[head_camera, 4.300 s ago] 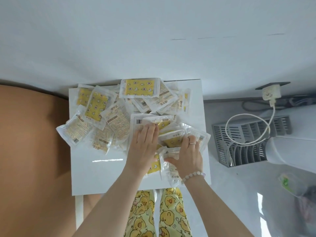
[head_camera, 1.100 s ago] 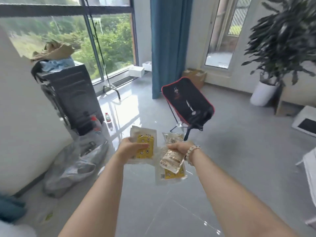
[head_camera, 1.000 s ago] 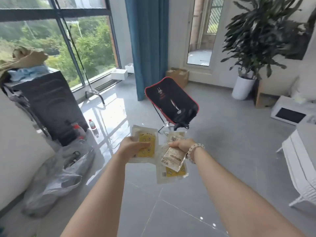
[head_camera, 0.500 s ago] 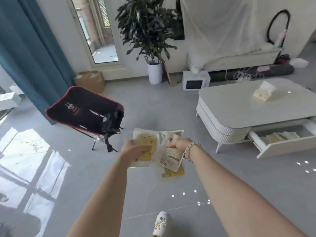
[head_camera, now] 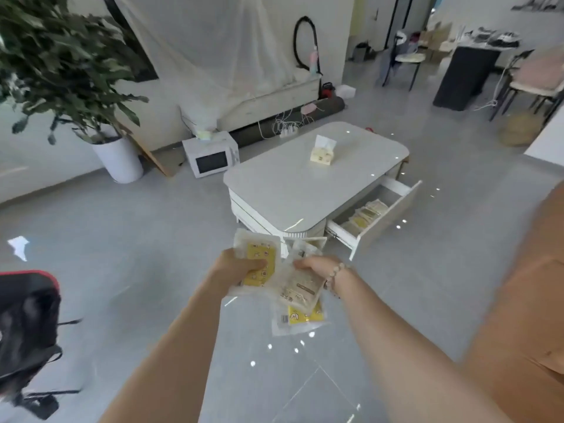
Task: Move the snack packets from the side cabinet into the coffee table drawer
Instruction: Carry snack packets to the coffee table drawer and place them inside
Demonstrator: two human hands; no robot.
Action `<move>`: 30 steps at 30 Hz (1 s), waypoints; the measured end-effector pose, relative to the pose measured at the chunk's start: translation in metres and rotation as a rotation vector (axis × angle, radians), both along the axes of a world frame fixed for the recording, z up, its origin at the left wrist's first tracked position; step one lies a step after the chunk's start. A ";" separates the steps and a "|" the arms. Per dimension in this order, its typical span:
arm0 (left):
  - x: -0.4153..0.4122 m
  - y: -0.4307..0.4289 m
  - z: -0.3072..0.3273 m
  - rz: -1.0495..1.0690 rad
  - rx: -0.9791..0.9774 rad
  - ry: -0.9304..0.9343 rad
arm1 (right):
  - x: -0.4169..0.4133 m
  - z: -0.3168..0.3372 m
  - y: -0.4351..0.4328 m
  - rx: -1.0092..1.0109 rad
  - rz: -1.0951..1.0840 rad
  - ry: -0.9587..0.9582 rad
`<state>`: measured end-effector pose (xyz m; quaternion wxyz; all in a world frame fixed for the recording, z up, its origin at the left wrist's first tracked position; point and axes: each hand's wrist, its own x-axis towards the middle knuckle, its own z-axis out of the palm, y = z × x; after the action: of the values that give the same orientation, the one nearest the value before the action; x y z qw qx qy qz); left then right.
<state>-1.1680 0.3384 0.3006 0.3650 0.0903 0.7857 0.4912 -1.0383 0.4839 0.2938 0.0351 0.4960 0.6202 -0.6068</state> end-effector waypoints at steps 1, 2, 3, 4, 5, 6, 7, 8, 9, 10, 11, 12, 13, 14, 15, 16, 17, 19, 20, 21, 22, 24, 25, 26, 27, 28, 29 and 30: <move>-0.002 0.020 -0.003 -0.043 0.006 -0.014 | 0.002 0.000 0.013 -0.011 -0.040 0.005; -0.005 0.040 -0.008 -0.084 0.003 -0.028 | 0.005 -0.003 0.028 -0.029 -0.074 0.002; -0.005 0.059 -0.013 -0.124 -0.009 -0.037 | 0.009 -0.010 0.042 -0.032 -0.104 0.001; -0.005 0.078 -0.017 -0.167 -0.014 -0.048 | 0.014 -0.015 0.053 -0.021 -0.146 -0.011; -0.002 0.097 -0.020 -0.215 -0.012 -0.059 | 0.022 -0.021 0.065 -0.015 -0.183 -0.018; 0.002 0.116 -0.024 -0.261 -0.010 -0.073 | 0.031 -0.027 0.077 -0.029 -0.220 -0.031; 0.009 0.133 -0.027 -0.304 -0.016 -0.085 | 0.041 -0.030 0.087 -0.033 -0.242 -0.045; 0.016 0.148 -0.029 -0.344 -0.024 -0.092 | 0.051 -0.029 0.097 -0.032 -0.264 -0.067; 0.024 0.163 -0.029 -0.386 -0.032 -0.093 | 0.062 -0.030 0.108 -0.031 -0.293 -0.071; 0.031 0.178 -0.031 -0.419 -0.034 -0.093 | 0.072 -0.031 0.118 -0.042 -0.333 -0.069; 0.038 0.193 -0.032 -0.452 -0.037 -0.087 | 0.082 -0.033 0.130 -0.045 -0.364 -0.064; 0.045 0.208 -0.034 -0.481 -0.038 -0.088 | 0.090 -0.035 0.141 -0.049 -0.399 -0.064; 0.052 0.223 -0.035 -0.508 -0.034 -0.091 | 0.098 -0.037 0.153 -0.049 -0.424 -0.066; 0.058 0.240 -0.038 -0.537 -0.024 -0.095 | 0.104 -0.040 0.165 -0.055 -0.444 -0.074; 0.064 0.256 -0.039 -0.573 -0.027 -0.092 | 0.111 -0.043 0.179 -0.057 -0.462 -0.081; 0.069 0.274 -0.041 -0.606 -0.032 -0.098 | 0.117 -0.044 0.193 -0.059 -0.480 -0.086; 0.074 0.291 -0.040 -0.637 -0.042 -0.100 | 0.122 -0.044 0.207 -0.055 -0.491 -0.092; 0.080 0.326 -0.040 -0.677 -0.063 -0.079 | 0.132 -0.046 0.241 -0.054 -0.499 -0.097; 0.082 0.345 -0.041 -0.684 -0.063 -0.074 | 0.135 -0.045 0.259 -0.050 -0.492 -0.100; 0.084 0.363 -0.039 -0.678 -0.062 -0.078 | 0.138 -0.043 0.278 -0.048 -0.486 -0.104; 0.086 0.381 -0.036 -0.676 -0.051 -0.083 | 0.141 -0.039 0.297 -0.048 -0.485 -0.104; 0.092 0.414 -0.028 -0.694 -0.042 -0.064 | 0.147 -0.033 0.334 -0.048 -0.487 -0.100; 0.095 0.429 -0.025 -0.691 -0.036 -0.071 | 0.149 -0.029 0.350 -0.044 -0.484 -0.097; 0.096 0.444 -0.024 -0.684 -0.034 -0.084 | 0.151 -0.025 0.365 -0.047 -0.480 -0.090; 0.097 0.456 -0.025 -0.669 -0.032 -0.089 | 0.152 -0.024 0.378 -0.049 -0.475 -0.078; 0.098 0.466 -0.027 -0.650 -0.036 -0.082 | 0.153 -0.023 0.390 -0.049 -0.470 -0.073; 0.098 0.475 -0.029 -0.638 -0.047 -0.070 | 0.153 -0.024 0.400 -0.048 -0.468 -0.076; 0.098 0.483 -0.031 -0.636 -0.067 -0.060 | 0.152 -0.026 0.407 -0.052 -0.461 -0.086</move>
<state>-1.0702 0.8213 0.2696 0.5261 0.3050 0.7226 0.3288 -0.8863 0.8912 0.2681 -0.0650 0.6489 0.4725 -0.5928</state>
